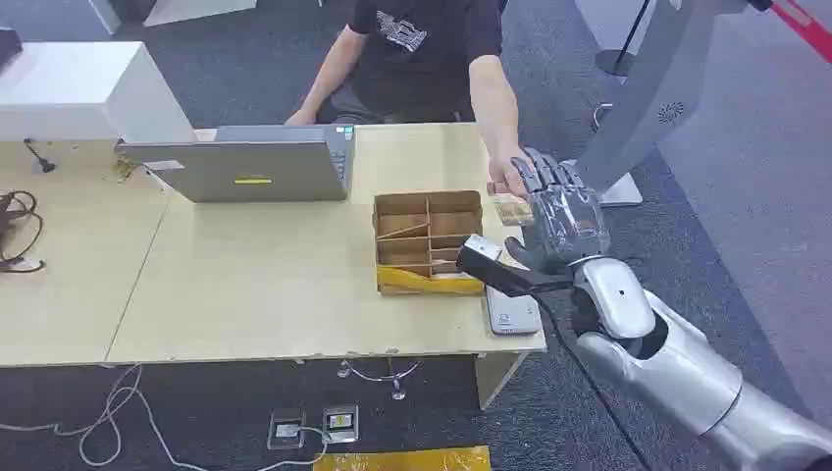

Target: Pass the card to the sensor for recognition and then transmit it.

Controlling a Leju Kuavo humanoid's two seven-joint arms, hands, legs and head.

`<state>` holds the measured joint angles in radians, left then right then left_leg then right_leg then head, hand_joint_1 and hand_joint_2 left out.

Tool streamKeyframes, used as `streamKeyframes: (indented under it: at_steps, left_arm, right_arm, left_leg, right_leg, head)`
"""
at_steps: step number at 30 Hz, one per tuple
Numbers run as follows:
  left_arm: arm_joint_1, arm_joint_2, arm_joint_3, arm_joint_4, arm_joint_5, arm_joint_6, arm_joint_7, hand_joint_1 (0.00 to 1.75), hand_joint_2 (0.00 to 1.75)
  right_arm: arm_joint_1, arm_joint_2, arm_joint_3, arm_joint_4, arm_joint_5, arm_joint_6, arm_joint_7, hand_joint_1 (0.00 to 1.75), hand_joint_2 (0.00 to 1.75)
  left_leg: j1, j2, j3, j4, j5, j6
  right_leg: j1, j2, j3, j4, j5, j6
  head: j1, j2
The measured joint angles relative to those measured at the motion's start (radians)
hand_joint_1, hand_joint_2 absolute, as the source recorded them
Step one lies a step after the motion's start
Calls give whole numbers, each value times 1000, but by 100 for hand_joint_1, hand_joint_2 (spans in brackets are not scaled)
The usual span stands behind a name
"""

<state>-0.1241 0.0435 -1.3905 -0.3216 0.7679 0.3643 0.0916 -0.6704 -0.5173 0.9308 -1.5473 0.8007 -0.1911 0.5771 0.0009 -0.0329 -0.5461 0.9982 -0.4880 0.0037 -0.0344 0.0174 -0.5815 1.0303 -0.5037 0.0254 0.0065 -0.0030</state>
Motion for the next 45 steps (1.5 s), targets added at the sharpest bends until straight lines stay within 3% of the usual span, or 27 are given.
streamKeyframes:
  at_steps: [3, 4, 5, 38, 45]
  left_arm:
    - [0, 0, -1, -3, -3, -6, 1, 0, 0]
    - [0, 0, -1, -3, -3, -6, 1, 0, 0]
    - [0, 0, -1, -4, -4, -7, 1, 0, 0]
    - [0, 8, -8, -13, -24, -4, 1, 0, 0]
    - [0, 10, -8, -13, -27, -8, 3, 0, 0]
  right_arm:
    - [10, 2, -2, 5, 8, -5, 5, 0, 175]
    - [14, 3, -2, 5, 8, -5, 6, 159, 175]
    - [17, 3, -3, 5, 8, -5, 7, 175, 175]
    - [63, 27, -28, 6, 15, -34, -27, 175, 175]
    - [75, 42, -26, 57, -23, -22, -36, 175, 175]
  left_leg:
    - [0, 0, 0, 0, 0, 0]
    - [0, 0, 0, 0, 0, 0]
    - [0, 0, 0, 0, 0, 0]
    - [0, 0, 0, 0, 0, 0]
    - [0, 0, 0, 0, 0, 0]
  right_leg:
    - [0, 0, 0, 0, 0, 0]
    - [0, 0, 0, 0, 0, 0]
    - [0, 0, 0, 0, 0, 0]
    - [0, 0, 0, 0, 0, 0]
    - [0, 0, 0, 0, 0, 0]
  head:
    - [0, 0]
    - [0, 0]
    - [0, 0]
    - [0, 0]
    - [0, 0]
